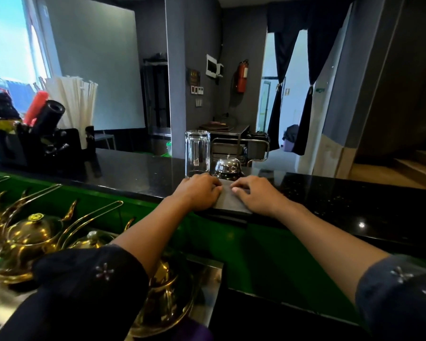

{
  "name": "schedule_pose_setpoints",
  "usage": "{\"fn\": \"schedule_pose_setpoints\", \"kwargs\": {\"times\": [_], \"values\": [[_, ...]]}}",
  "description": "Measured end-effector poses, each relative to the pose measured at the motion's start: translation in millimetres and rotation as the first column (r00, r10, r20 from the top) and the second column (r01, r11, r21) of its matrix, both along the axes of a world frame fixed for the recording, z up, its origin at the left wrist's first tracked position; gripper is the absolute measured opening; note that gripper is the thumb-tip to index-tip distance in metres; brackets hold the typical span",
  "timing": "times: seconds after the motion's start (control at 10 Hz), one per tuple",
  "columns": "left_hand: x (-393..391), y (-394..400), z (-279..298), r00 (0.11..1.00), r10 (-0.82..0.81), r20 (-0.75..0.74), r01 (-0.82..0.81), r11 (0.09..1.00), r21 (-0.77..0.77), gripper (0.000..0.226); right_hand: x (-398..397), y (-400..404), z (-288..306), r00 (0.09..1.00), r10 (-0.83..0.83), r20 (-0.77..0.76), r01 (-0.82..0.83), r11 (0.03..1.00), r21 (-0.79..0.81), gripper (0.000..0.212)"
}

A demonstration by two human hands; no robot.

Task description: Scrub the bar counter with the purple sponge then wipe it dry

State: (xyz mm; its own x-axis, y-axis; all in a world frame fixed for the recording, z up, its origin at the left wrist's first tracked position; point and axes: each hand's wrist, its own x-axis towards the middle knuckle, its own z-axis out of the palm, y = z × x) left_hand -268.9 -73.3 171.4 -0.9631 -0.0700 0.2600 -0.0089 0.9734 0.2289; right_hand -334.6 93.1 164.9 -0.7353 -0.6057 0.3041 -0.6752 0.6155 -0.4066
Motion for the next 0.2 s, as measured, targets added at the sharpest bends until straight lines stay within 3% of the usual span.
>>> {"fn": "schedule_pose_setpoints", "kwargs": {"times": [0.2], "values": [[22.7, 31.6, 20.7, 0.989, -0.034, -0.142, 0.035, 0.999, 0.007, 0.031, 27.3, 40.1, 20.2, 0.997, -0.053, -0.059, 0.045, 0.989, -0.143, 0.021]]}}
